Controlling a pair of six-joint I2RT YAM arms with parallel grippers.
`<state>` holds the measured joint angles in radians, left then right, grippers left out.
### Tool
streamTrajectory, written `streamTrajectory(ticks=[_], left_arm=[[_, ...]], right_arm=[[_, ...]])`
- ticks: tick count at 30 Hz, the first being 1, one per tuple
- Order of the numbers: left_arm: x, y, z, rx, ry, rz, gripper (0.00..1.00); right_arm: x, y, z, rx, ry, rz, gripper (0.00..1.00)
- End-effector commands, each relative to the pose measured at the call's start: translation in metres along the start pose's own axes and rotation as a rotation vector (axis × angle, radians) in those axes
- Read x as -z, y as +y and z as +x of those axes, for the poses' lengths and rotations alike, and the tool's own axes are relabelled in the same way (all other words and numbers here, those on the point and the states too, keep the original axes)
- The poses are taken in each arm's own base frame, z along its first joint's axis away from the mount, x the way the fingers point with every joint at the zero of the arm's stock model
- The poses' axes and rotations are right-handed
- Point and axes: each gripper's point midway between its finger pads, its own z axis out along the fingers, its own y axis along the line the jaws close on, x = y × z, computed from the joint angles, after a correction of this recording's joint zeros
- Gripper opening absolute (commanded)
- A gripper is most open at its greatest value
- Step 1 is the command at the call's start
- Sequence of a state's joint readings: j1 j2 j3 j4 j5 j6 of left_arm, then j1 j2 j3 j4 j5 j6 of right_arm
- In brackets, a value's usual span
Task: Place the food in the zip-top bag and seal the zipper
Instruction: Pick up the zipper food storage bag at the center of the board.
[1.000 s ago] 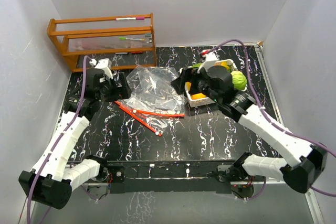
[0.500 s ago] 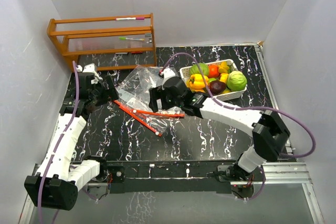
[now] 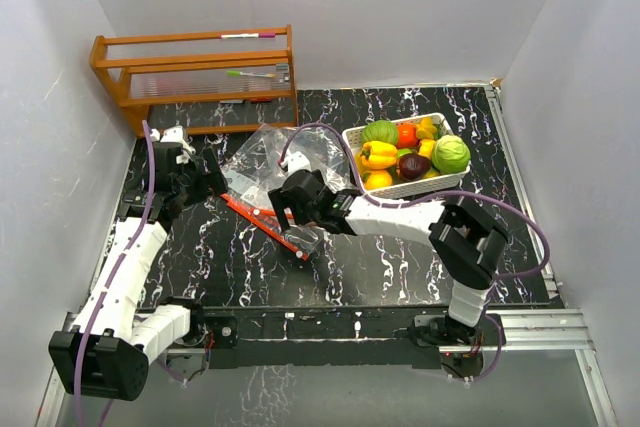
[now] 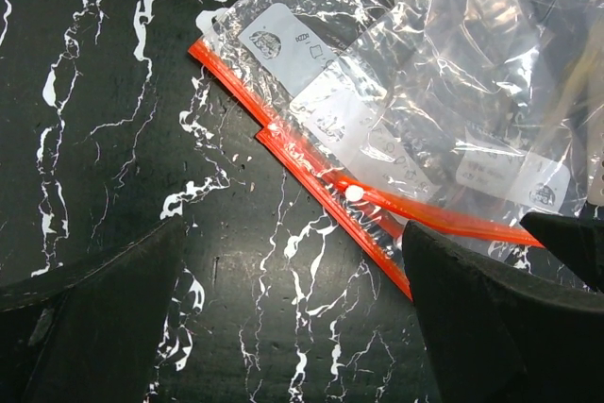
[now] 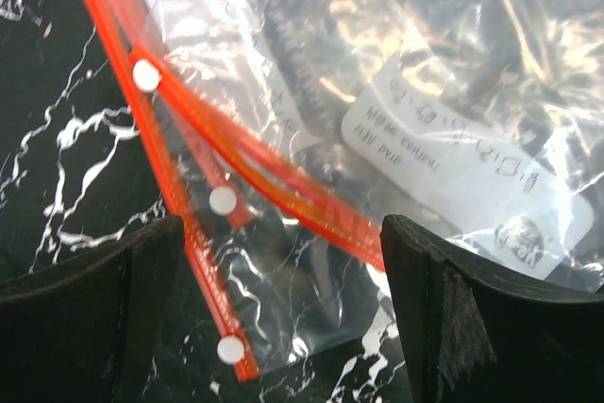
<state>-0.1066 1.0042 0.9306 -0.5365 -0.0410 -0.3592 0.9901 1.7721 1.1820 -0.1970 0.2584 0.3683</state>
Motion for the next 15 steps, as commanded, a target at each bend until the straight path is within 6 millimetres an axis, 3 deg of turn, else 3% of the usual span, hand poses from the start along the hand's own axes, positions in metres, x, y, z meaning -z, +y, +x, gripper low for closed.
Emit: streamTrajectory(ticks=[1,7,15], left_arm=[[0.006,-0.003,-0.009,0.002,-0.034,0.017,0.97],[0.006,-0.003,-0.008,0.002,-0.035,0.019,0.97],[0.005,-0.003,-0.007,0.004,-0.033,0.022,0.97]], right_arm=[[-0.006,0.007,-0.052,-0.029,-0.178,0.059,0.88],[-0.004,-0.002,-0.031,0.129,-0.176,0.171,0.92],[0.008,-0.020,-0.021,0.272,-0.196,0.209,0.93]])
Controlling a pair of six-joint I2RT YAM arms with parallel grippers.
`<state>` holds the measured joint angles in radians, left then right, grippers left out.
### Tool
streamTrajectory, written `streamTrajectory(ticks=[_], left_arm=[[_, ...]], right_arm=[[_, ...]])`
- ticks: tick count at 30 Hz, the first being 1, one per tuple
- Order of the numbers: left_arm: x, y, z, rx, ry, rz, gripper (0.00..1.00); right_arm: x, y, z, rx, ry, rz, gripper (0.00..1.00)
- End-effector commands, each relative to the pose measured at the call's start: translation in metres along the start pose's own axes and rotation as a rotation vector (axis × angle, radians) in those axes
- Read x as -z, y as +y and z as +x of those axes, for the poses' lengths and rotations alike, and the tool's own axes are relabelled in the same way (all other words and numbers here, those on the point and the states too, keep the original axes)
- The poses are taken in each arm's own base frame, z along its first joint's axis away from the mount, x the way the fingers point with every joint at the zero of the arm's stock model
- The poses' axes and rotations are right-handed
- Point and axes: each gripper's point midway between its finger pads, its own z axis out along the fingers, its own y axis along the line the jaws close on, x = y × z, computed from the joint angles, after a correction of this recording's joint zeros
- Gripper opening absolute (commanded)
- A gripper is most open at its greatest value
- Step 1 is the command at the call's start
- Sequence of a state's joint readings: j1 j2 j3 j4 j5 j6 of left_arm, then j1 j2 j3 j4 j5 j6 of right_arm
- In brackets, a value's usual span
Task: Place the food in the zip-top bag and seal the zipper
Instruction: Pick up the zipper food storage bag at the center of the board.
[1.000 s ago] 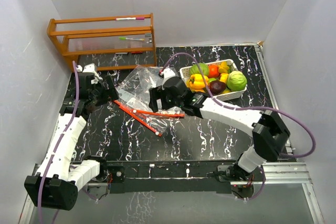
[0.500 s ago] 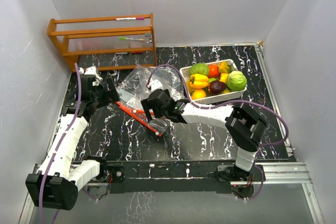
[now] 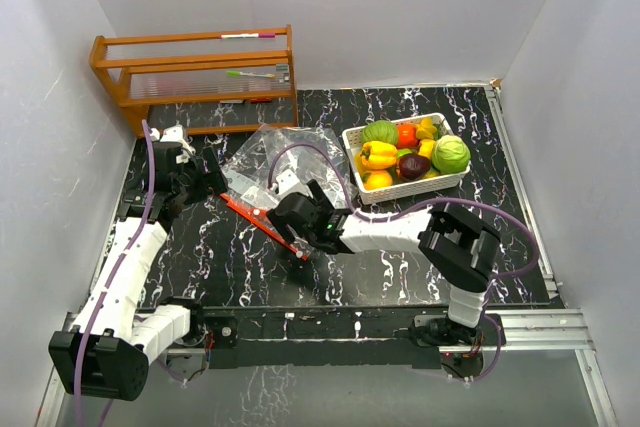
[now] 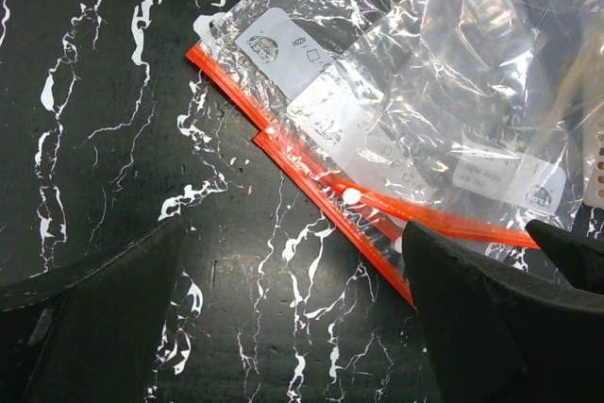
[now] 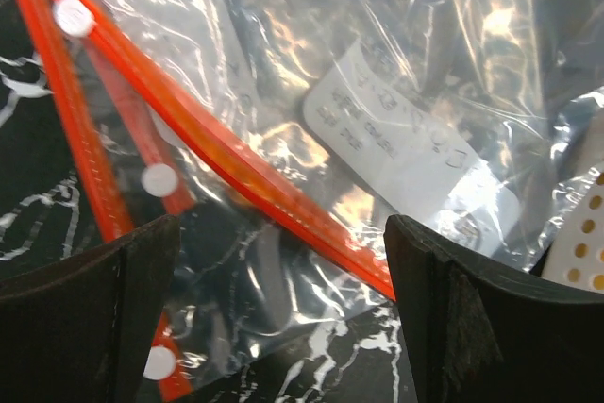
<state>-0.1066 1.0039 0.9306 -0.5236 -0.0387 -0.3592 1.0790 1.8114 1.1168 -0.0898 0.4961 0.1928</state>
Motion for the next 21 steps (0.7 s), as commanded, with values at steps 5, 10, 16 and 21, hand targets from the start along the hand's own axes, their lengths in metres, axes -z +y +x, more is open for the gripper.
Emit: streamTrajectory(ticks=[5,10,16,21], left_arm=[[0.005,-0.003,-0.003,0.006,-0.017,0.026,0.97],[0.005,-0.003,-0.004,0.004,-0.020,0.026,0.97],[0.005,-0.003,-0.004,0.002,-0.020,0.024,0.97],[0.004,-0.002,-0.003,0.000,-0.019,0.023,0.97]], right_arm=[[0.003,-0.027,-0.029,0.103,-0.114,0.111,0.94],[-0.003,-0.025,-0.030,0.148,-0.140,0.101,0.92],[-0.001,-0.016,-0.024,0.164,-0.151,0.032,0.88],[-0.001,-0.014,-0.016,0.167,-0.147,0.013,0.87]])
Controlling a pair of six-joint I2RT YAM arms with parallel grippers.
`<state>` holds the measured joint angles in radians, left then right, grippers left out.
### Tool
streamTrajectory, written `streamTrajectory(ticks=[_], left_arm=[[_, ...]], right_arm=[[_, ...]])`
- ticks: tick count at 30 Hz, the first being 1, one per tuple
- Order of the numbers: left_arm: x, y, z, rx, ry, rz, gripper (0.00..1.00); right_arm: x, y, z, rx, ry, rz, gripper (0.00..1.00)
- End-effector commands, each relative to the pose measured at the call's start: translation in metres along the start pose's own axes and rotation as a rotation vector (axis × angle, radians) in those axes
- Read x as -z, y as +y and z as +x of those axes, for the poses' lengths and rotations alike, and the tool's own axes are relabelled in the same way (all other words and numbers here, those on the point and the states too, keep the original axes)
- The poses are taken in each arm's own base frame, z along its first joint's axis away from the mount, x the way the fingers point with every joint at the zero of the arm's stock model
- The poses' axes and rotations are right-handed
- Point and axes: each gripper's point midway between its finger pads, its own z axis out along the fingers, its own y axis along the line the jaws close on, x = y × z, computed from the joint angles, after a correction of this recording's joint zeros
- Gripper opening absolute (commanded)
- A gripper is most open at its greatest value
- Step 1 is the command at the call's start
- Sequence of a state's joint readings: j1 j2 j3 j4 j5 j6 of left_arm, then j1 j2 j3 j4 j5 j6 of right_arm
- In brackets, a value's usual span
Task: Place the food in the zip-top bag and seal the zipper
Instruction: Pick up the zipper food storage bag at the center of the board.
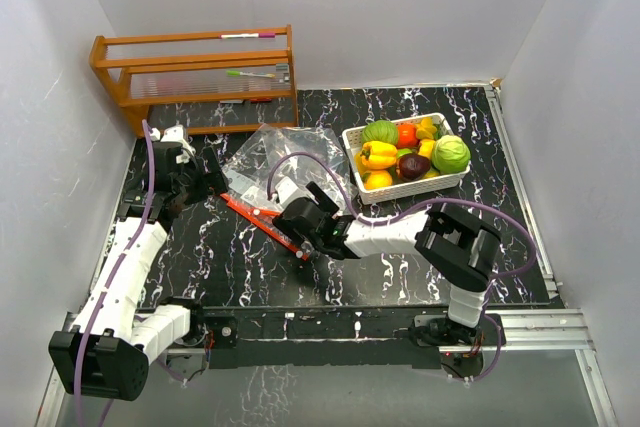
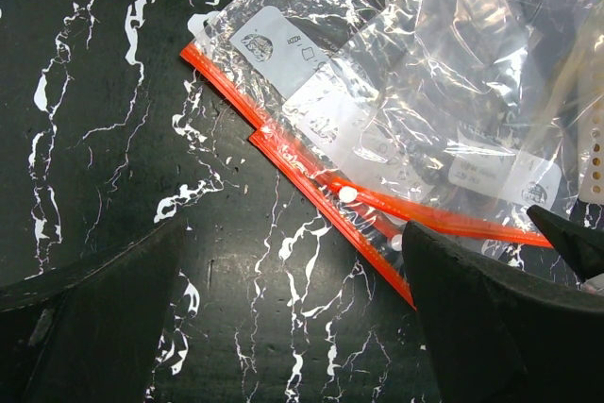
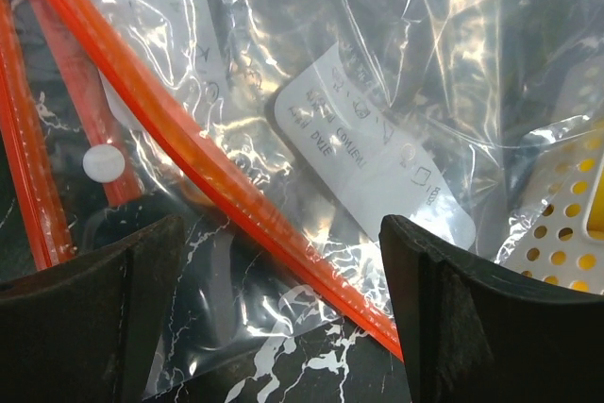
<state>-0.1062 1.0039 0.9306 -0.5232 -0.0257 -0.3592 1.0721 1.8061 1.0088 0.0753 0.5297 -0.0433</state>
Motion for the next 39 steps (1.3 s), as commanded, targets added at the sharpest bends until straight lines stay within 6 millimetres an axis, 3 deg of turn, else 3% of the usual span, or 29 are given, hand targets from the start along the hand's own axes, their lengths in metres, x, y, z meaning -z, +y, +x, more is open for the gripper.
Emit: streamTrajectory(ticks=[1,9,16,24,30,39], left_arm=[[0.004,0.000,-0.003,0.001,-0.024,0.011,0.97],[0.004,-0.001,-0.004,0.000,-0.023,0.012,0.97],[0.003,0.000,-0.005,-0.003,-0.023,0.008,0.97],[0.002,0.000,-0.005,-0.003,-0.022,0.008,0.97],[0.001,0.000,-0.004,-0.004,-0.022,0.007,0.97],[0.002,-0.001,-0.005,-0.005,-0.023,0.011,0.97]], right_arm=[[0.003,-0.002,-0.025,-0.032,-0.090,-0.006,0.87],[-0.009,-0.013,-0.034,-0.013,-0.131,0.089,0.84],[-0.018,-0.002,-0.022,0.013,-0.108,0.053,0.83],[-0.017,-0.006,-0.025,0.011,-0.124,0.073,0.83],[-0.027,-0.007,-0.016,0.040,-0.097,0.115,0.83],[-0.023,-0.029,-0.017,0.001,-0.107,0.242,0.54]])
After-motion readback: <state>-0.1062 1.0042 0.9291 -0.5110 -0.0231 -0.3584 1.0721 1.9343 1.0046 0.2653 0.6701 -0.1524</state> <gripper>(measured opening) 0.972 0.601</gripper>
